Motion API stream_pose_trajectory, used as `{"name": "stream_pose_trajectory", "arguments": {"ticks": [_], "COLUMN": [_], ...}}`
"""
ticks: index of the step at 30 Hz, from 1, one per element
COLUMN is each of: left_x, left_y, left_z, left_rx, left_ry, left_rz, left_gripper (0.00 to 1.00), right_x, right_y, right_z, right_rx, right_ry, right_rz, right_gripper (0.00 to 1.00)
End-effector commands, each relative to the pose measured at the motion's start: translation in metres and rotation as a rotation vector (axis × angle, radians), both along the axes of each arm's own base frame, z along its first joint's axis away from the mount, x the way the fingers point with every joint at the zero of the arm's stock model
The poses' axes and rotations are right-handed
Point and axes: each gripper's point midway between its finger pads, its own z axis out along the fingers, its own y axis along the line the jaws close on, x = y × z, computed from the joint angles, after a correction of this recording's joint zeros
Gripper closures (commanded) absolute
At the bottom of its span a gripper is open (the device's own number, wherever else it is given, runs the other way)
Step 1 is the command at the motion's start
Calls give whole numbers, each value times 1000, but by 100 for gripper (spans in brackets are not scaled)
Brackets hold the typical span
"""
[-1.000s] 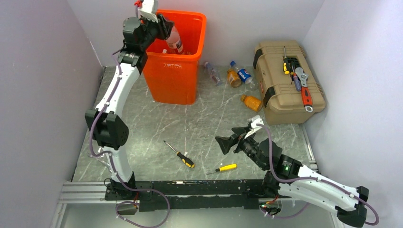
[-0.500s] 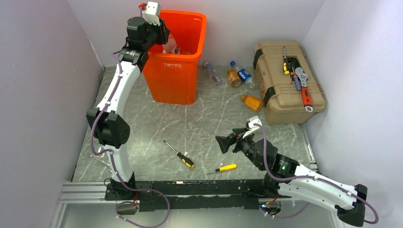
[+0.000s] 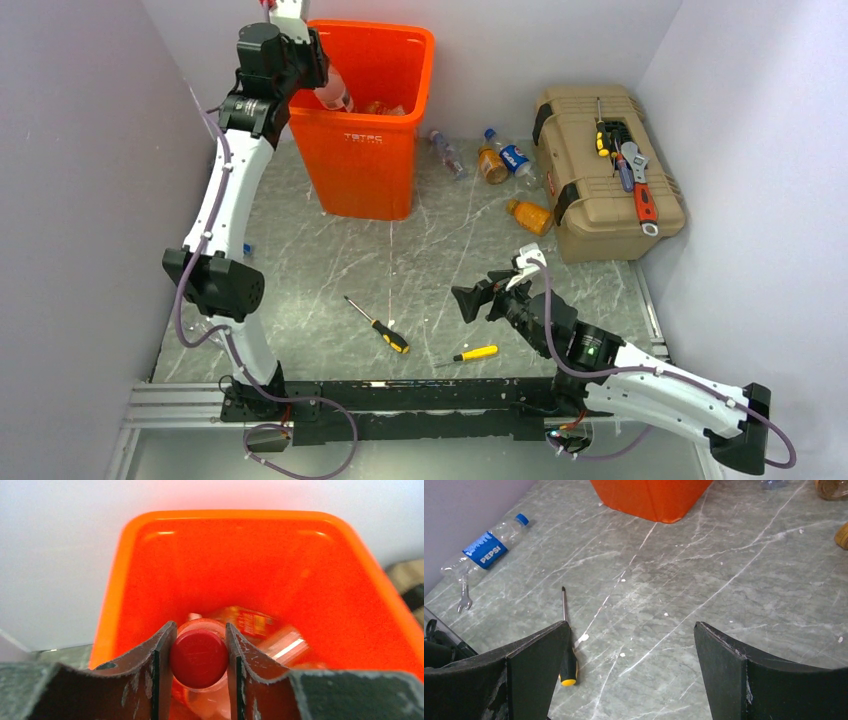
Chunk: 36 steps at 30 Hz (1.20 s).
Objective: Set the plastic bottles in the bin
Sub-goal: Place the plastic bottle in the trash bin.
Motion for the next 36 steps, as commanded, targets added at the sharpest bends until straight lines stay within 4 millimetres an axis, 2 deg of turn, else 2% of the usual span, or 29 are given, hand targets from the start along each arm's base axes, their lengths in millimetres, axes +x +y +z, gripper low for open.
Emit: {"name": "stream_pose_trajectory", "arguments": {"ticks": [1, 4, 6, 8, 14, 16, 18, 21, 24, 29, 32, 36], "left_x": [-17, -27, -34, -42, -62, -59, -48, -21, 7, 54, 74, 96], "left_y": [-54, -87, -104, -113, -106, -97, -85, -72, -68, -74, -75, -83], "left_z": [-22, -30, -21, 0, 93, 112, 119, 109, 89, 33, 13, -21], "left_rx": [-115, -216, -258, -282, -328, -335, -326, -281, -266, -286, -304, -295], "left_ry": [152, 227, 221, 155, -162, -266, -331, -377, -356, -285, -293, -205], "left_rz": [-262, -439, -526, -589, -600, -550, -468, -375, -342, -321, -304, -295], "left_gripper": [100, 100, 100, 100, 100, 100, 100, 100, 100, 100, 100, 100], "right_x": [3, 3, 4, 4, 3, 4, 4, 5, 4, 2, 0, 0], "right_y": [5, 4, 3, 1, -1, -1, -1, -3, -5, -10, -11, -10], "right_z": [22, 23, 22, 23, 20, 18, 18, 19, 16, 8, 4, -3], "right_rx": [61, 51, 42, 43, 51, 45, 36, 30, 30, 40, 55, 50], "right_ry": [-32, -31, -28, -30, -33, -33, -34, -39, -38, -20, -11, 2], "right_rz": [-3, -5, -11, -16, -22, -22, -24, -28, -31, -45, -43, -43], "right_gripper": [0, 0, 0, 0, 0, 0, 0, 0, 0, 0, 0, 0]}}
